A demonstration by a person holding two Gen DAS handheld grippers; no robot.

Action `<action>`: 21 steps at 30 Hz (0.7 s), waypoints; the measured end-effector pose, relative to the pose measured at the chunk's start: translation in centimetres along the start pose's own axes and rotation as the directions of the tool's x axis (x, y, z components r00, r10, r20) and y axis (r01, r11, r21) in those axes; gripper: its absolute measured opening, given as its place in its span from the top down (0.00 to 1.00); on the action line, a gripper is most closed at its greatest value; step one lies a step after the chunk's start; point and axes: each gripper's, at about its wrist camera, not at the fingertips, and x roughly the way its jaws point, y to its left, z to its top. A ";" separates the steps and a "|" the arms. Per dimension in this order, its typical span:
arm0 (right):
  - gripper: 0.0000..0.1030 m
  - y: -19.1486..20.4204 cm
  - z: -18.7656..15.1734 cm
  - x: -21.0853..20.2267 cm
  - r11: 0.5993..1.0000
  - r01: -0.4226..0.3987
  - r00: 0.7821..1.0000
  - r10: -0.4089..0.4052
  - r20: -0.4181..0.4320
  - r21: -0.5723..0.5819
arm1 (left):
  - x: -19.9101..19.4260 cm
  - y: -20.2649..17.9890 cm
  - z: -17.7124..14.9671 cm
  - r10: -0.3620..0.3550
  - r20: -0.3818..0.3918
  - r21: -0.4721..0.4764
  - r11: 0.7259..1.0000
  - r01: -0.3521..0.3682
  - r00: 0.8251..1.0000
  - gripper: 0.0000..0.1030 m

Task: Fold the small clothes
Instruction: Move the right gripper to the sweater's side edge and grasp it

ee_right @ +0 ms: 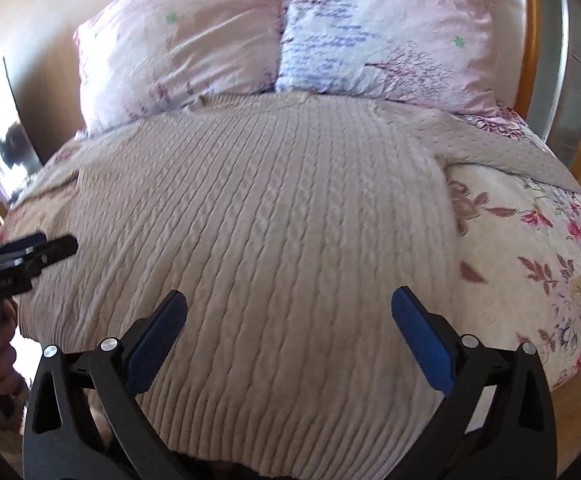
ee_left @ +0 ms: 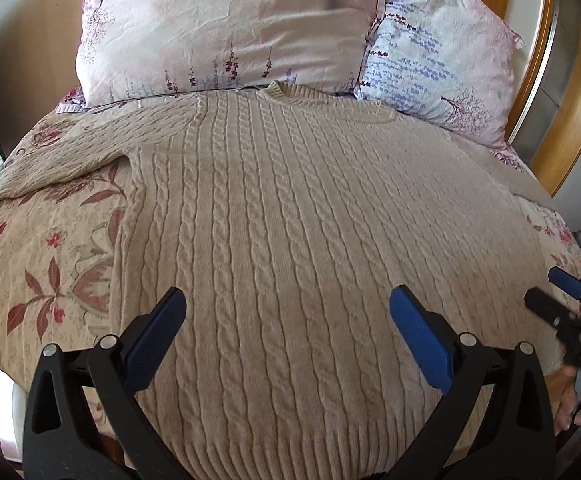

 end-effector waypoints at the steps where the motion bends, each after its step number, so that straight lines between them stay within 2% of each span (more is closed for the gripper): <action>1: 0.01 -1.5 1.3 -0.4 0.998 -0.005 1.000 0.004 0.020 0.055 | 0.3 0.1 0.7 -0.020 -0.002 -0.005 1.000 0.020 1.000 0.02; 5: 0.01 -8.6 6.0 -1.0 0.957 -0.049 0.996 0.027 0.080 0.284 | 1.4 0.8 2.9 -0.132 0.024 -0.016 0.991 0.132 0.991 0.02; 8: 0.10 -13.8 8.2 -0.1 0.890 -0.067 0.995 0.027 0.095 0.451 | 2.1 0.9 4.4 -0.172 0.049 -0.014 0.985 0.173 0.984 0.02; 11: 0.19 -18.6 9.4 1.7 0.799 -0.067 0.996 0.023 0.081 0.598 | 3.0 0.6 5.8 -0.107 0.043 0.005 0.994 0.107 0.993 0.02; 13: 0.28 -21.3 9.8 3.0 0.747 -0.030 0.998 -0.009 0.055 0.665 | 4.1 0.4 6.7 -0.048 0.017 0.017 0.999 0.048 0.999 0.02; 17: 0.35 -25.1 10.3 5.2 0.665 0.047 0.997 -0.077 0.007 0.746 | 5.5 1.1 7.3 -0.013 0.001 -0.006 1.000 0.013 1.000 0.02; 21: 0.44 -27.7 10.1 6.5 0.587 0.069 0.995 -0.094 -0.017 0.806 | 6.8 1.6 7.2 -0.007 -0.008 -0.011 1.000 0.007 1.000 0.02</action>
